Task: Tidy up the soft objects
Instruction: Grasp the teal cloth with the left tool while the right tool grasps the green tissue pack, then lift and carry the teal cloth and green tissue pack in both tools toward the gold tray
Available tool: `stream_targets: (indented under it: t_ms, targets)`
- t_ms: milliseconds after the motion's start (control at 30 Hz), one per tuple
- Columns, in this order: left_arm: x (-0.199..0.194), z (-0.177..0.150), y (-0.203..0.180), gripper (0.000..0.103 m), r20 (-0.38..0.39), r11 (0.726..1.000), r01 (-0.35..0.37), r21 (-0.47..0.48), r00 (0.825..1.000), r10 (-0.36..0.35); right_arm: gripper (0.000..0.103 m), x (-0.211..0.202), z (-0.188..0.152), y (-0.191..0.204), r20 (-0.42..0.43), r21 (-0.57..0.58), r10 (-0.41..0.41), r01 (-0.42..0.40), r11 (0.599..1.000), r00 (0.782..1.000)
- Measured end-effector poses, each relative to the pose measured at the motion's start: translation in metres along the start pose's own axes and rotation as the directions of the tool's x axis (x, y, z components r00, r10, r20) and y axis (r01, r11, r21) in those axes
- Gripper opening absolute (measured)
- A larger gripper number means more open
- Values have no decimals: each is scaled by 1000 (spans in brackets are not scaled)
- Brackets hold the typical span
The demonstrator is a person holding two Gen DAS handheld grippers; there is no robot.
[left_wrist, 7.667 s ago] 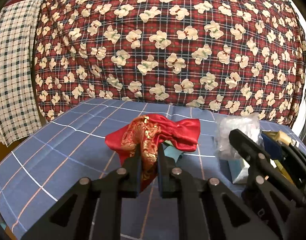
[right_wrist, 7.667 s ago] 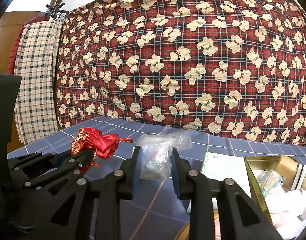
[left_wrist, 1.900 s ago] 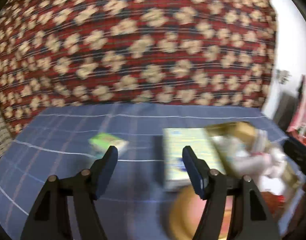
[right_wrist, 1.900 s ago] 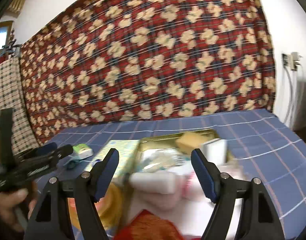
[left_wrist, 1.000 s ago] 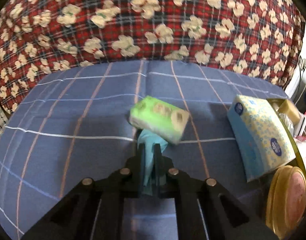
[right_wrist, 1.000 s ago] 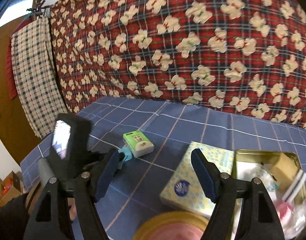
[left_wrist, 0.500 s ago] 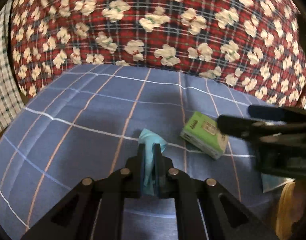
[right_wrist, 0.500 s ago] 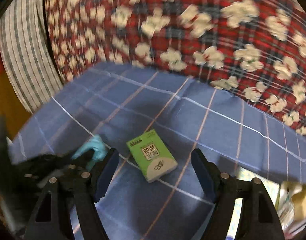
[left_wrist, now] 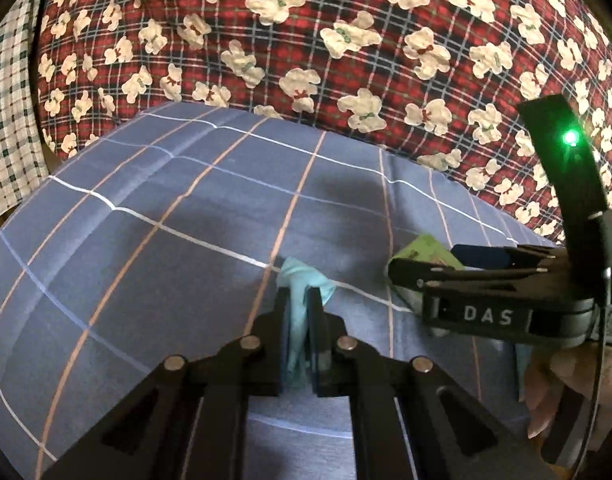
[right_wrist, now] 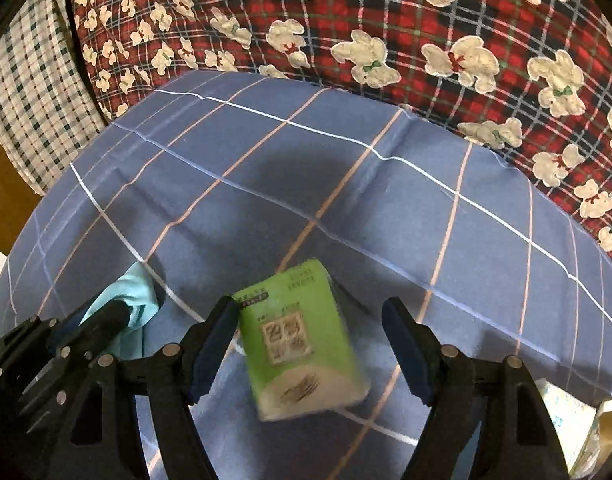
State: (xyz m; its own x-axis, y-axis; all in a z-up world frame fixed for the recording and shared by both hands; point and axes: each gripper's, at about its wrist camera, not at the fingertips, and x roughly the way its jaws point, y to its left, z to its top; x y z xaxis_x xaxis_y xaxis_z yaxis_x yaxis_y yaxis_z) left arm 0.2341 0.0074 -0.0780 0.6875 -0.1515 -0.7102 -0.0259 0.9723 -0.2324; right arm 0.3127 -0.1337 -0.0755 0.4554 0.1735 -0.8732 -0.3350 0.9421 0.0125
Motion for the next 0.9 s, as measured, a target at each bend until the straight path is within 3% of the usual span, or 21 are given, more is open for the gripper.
stream_targets:
  t_ms: [133, 233, 500, 667, 900]
  targets:
    - [-1, 0, 3, 5, 4, 1000, -4, -16, 1000, 4, 74, 14, -1, 3, -68, -8, -2, 1, 1000, 998]
    - [-2, 0, 3, 5, 13, 1000, -2, -13, 1000, 2, 53, 11, -6, 4, -42, 1, 10, -10, 1000, 999]
    - [-8, -1, -1, 5, 44, 1000, -7, 12, 999, 6, 53, -4, -25, 14, -24, 35, 8, -7, 999, 1000]
    - [-17, -2, -2, 5, 94, 1000, -20, 17, 995, 18, 53, -9, -33, 27, 0, 26, -49, 49, 998, 999]
    - [-35, -6, -2, 5, 177, 999, -42, 24, 984, 38, 52, -30, -46, 34, 86, 89, -66, 58, 994, 994]
